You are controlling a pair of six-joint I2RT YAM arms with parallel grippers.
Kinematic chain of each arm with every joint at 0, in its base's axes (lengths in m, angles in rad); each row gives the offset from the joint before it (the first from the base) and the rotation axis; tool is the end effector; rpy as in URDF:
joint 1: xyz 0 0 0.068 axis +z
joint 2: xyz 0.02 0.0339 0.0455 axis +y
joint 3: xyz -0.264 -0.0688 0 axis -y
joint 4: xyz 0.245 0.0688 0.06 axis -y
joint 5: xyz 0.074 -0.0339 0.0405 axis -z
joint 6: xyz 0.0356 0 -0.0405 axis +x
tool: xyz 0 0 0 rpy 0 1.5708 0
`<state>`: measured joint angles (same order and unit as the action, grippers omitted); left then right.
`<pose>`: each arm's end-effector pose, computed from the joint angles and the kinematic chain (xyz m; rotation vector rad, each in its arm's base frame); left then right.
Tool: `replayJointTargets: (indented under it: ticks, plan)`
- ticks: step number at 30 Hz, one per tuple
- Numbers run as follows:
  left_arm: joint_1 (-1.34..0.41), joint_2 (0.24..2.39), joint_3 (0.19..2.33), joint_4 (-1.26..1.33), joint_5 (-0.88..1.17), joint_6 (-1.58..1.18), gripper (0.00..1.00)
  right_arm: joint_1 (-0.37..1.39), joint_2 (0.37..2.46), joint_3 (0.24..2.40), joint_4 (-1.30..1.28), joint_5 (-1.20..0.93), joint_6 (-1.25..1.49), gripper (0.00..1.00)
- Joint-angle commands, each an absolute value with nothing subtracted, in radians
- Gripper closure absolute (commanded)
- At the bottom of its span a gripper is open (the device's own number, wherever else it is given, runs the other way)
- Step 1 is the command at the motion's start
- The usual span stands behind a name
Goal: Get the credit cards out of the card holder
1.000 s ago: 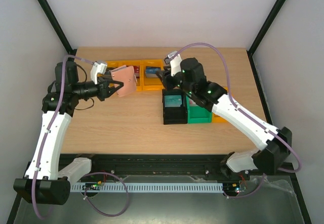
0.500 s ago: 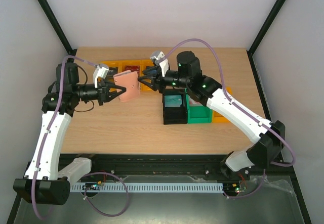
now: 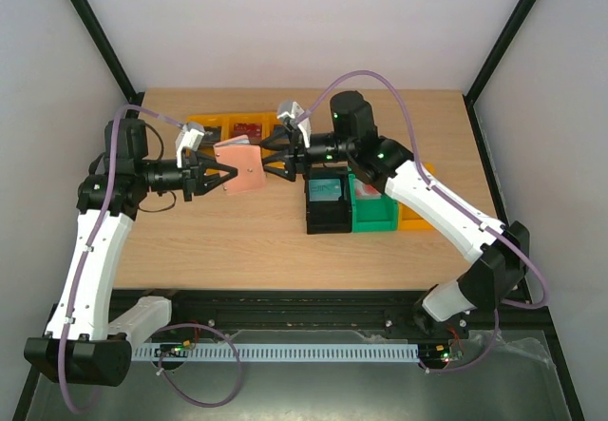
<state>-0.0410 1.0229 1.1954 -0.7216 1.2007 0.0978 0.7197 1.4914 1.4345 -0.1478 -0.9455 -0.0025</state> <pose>0.1861 -0.0409 0.3947 0.8168 1.7540 -1.2075 0.2366 0.2458 0.4034 -1.2960 1.3760 1.3342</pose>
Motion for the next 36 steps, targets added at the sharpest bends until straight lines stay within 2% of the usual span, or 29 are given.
replayJointTargets:
  ticks: [1, 5, 12, 14, 20, 22, 23, 24, 26, 28, 29, 33, 36]
  plan:
    - [-0.041, 1.011, 1.215, -0.701, 1.209, 0.1, 0.98, 0.729, 1.502, 1.468, -0.168, -1.107, -0.017, 0.37]
    - [-0.041, 1.011, 1.21, -0.696, 1.209, 0.099, 0.98, 0.75, 1.524, 1.462, -0.086, -1.083, 0.07, 0.31]
    - [-0.041, 1.005, 1.213, -0.738, 1.25, 0.148, 0.98, 0.781, 1.564, 1.461, 0.015, -1.017, 0.158, 0.34]
    - [-0.041, 1.005, 1.215, -0.749, 1.26, 0.166, 0.98, 0.78, 1.569, 1.447, 0.081, -1.067, 0.209, 0.43]
    - [-0.041, 1.009, 1.215, -0.739, 1.242, 0.153, 0.98, 0.791, 1.586, 1.451, 0.078, -1.178, 0.217, 0.94]
    - [-0.04, 1.007, 1.215, -0.732, 1.228, 0.144, 0.95, 0.791, 1.577, 1.438, 0.073, -1.185, 0.209, 0.98]
    - [-0.04, 1.008, 1.214, -0.725, 1.219, 0.136, 0.9, 0.791, 1.57, 1.429, 0.074, -1.179, 0.206, 0.98]
    - [-0.039, 1.007, 1.211, -0.713, 1.204, 0.12, 0.78, 0.791, 1.561, 1.423, 0.074, -1.163, 0.207, 0.98]
    - [-0.034, 1.004, 1.204, -0.671, 1.146, 0.059, 0.4, 0.792, 1.545, 1.417, 0.067, -1.091, 0.217, 0.98]
    - [-0.028, 1.004, 1.194, -0.623, 1.04, -0.012, 0.08, 0.791, 1.53, 1.416, 0.041, -0.941, 0.238, 0.98]
    - [-0.024, 1.003, 1.194, -0.613, 0.981, -0.019, 0.01, 0.791, 1.524, 1.418, 0.028, -0.85, 0.261, 0.98]
    - [-0.02, 1.006, 1.197, -0.591, 0.783, -0.036, 0.01, 0.813, 1.522, 1.469, -0.116, -0.316, 0.377, 0.98]
    - [-0.02, 1.007, 1.184, -0.577, 0.738, -0.056, 0.01, 0.914, 1.545, 1.536, -0.235, 0.117, 0.393, 0.98]
